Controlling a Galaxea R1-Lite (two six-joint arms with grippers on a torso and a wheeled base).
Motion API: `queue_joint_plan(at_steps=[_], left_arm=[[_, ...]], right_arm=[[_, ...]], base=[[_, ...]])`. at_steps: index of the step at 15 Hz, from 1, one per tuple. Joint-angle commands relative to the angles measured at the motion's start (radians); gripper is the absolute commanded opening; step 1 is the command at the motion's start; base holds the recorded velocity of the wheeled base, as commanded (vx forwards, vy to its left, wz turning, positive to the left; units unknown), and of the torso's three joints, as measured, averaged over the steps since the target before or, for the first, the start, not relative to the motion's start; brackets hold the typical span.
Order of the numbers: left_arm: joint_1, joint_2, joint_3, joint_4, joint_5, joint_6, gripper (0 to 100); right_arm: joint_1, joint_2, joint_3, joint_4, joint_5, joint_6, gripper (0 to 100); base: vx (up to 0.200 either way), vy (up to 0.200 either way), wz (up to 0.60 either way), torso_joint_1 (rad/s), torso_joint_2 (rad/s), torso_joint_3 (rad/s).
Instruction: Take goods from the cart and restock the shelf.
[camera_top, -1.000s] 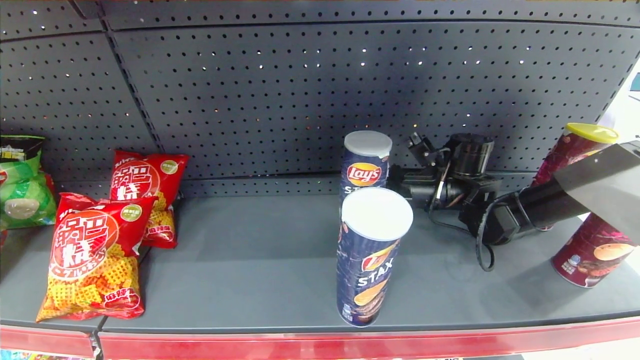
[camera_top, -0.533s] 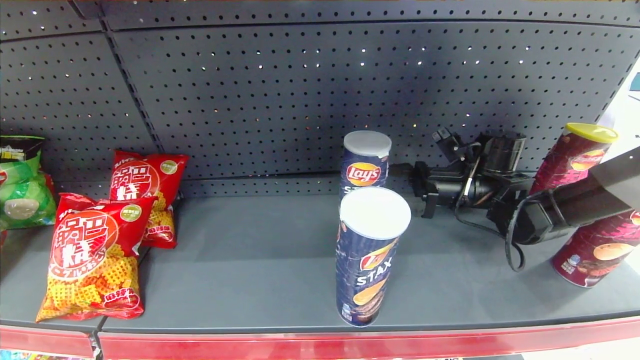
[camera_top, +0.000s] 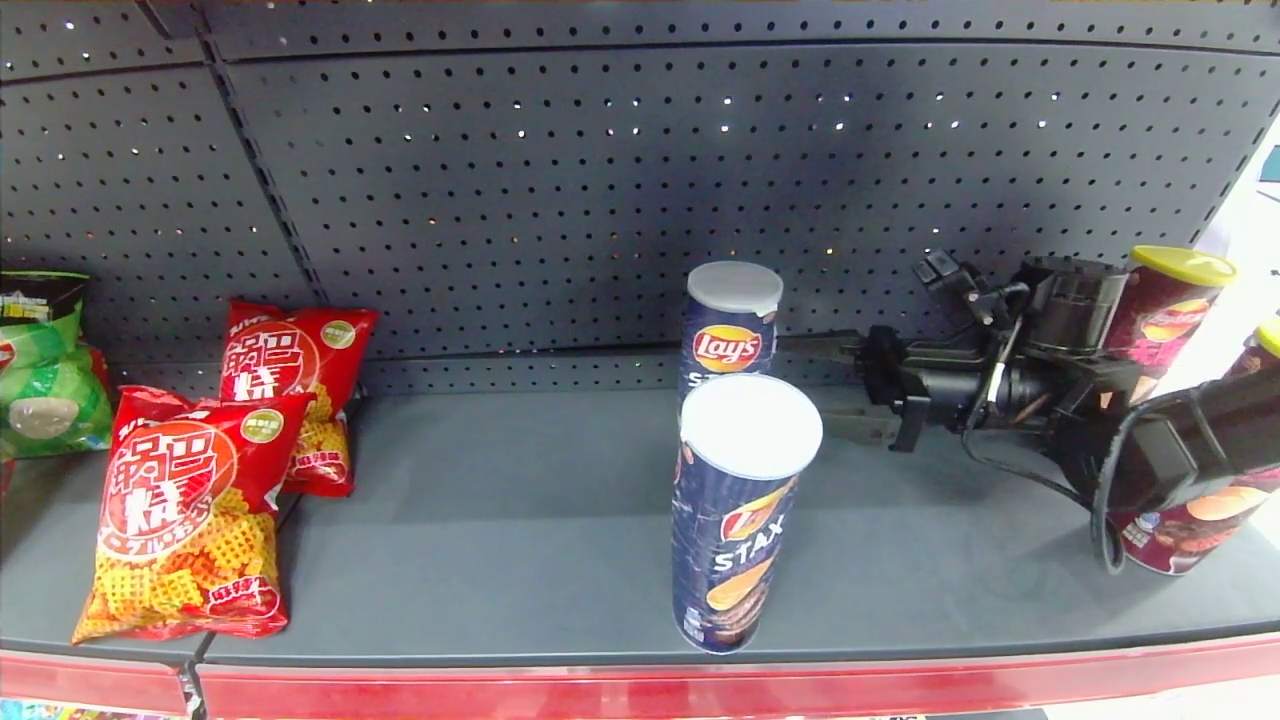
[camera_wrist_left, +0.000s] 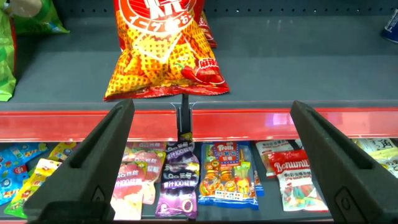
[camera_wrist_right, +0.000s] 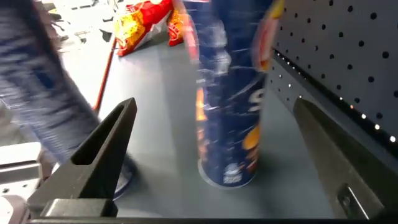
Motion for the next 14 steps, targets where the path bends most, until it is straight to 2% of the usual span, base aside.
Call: queue_joint_plan(at_steps=[1, 8, 13, 14], left_arm=[[0.0, 0.001, 0.0, 0.001, 0.0, -0.001, 100], [0.0, 0.001, 0.0, 0.0, 0.0, 0.0, 100], [0.0, 0.001, 0.0, 0.0, 0.0, 0.0, 100], [0.0, 0.001, 0.0, 0.0, 0.0, 0.0, 100]], right_arm=[[-0.006, -0.069, 0.048, 0.0, 0.001, 0.0, 100], [0.008, -0.193, 0.163, 0.0, 0.001, -0.001, 100], [0.061, -0.25, 0.222, 0.0, 0.001, -0.001, 100], [0.081, -0.278, 0.27, 0.001, 0.001, -0.006, 100]], base=[[0.0, 0.0, 0.0, 0.0, 0.0, 0.0], [0.0, 0.0, 0.0, 0.0, 0.0, 0.0], [0.0, 0.0, 0.0, 0.0, 0.0, 0.0], [0.0, 0.0, 0.0, 0.0, 0.0, 0.0]])
